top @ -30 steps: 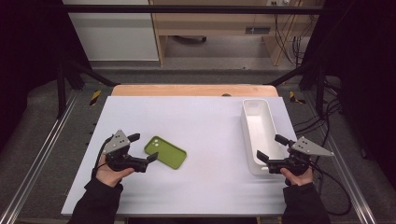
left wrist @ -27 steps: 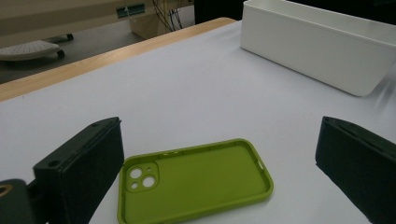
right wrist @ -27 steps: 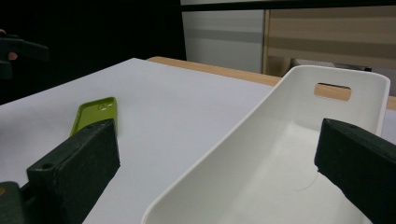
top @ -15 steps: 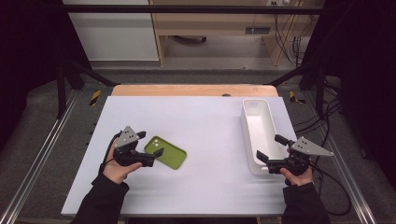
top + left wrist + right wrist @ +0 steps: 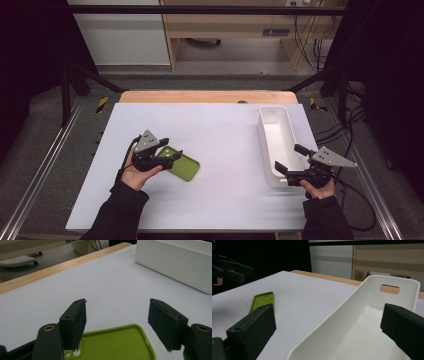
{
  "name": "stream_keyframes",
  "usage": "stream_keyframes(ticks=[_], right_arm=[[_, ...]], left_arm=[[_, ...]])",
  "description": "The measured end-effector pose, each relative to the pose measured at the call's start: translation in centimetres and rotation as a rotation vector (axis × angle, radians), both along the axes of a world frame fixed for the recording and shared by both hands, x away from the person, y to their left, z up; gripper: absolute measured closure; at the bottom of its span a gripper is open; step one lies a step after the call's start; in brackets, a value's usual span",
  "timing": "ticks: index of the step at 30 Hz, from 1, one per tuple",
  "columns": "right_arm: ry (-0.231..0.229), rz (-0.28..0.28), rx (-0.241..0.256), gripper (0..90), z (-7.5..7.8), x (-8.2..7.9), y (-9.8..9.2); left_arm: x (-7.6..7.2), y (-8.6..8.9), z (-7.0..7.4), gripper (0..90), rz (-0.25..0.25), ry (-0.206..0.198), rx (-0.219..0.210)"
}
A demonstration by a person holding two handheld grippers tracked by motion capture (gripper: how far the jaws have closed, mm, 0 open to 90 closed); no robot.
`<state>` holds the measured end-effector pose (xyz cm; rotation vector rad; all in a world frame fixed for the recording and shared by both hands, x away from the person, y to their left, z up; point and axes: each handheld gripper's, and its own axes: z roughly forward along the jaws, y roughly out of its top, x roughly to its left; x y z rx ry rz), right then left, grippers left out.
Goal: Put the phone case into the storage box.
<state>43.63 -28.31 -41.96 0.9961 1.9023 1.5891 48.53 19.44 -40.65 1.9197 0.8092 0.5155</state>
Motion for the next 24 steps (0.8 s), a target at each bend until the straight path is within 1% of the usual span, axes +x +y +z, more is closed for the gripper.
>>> stream_keyframes(ticks=[2,3,5,6,8,11,12,14,15,19,21,23,24], right_arm=[[0.0,0.0,-0.001,0.4,0.0,0.0,0.0],[-0.001,0.0,-0.001,0.4,0.0,0.0,0.0],[-0.002,-0.001,0.0,0.4,0.0,0.0,0.0],[-0.002,-0.001,-0.002,0.4,0.0,0.0,0.0],[-0.003,0.0,-0.002,0.4,0.0,0.0,0.0],[-0.003,-0.001,-0.002,0.4,0.0,0.0,0.0],[0.002,-0.001,-0.001,0.4,0.0,0.0,0.1],[0.002,-0.001,-0.003,0.4,0.0,0.0,0.1],[0.001,-0.001,-0.002,0.4,0.0,0.0,0.1],[-0.003,-0.002,-0.002,0.4,0.0,0.0,0.0],[-0.002,-0.002,-0.001,0.4,0.0,0.0,0.0],[-0.003,-0.001,-0.002,0.4,0.0,0.0,0.0],[-0.005,0.0,-0.004,0.4,-0.1,0.1,0.0]], left_arm=[[0.1,-0.2,-0.1,36.5,-0.001,-0.027,-0.007],[0.2,-0.3,-0.1,37.4,-0.005,-0.031,-0.015],[0.3,-0.4,-0.1,39.1,-0.002,-0.03,-0.013],[0.5,-0.6,-0.1,39.5,0.005,-0.04,0.007],[0.7,-0.8,-0.1,41.0,0.008,-0.027,0.011],[0.9,-0.9,-0.2,41.8,0.014,-0.028,0.023],[1.1,-1.1,-0.2,42.3,0.02,-0.025,0.033],[1.3,-1.4,-0.3,43.0,0.024,-0.033,0.058],[1.3,-1.4,-0.4,44.1,0.023,-0.031,0.057],[1.8,-1.8,-0.7,50.3,0.016,-0.001,0.049],[1.9,-2.0,-0.9,52.7,0.023,0.006,0.053],[2.1,-2.0,-1.1,53.8,0.027,0.036,0.046],[2.1,-2.1,-1.1,55.3,0.027,0.039,0.048]])
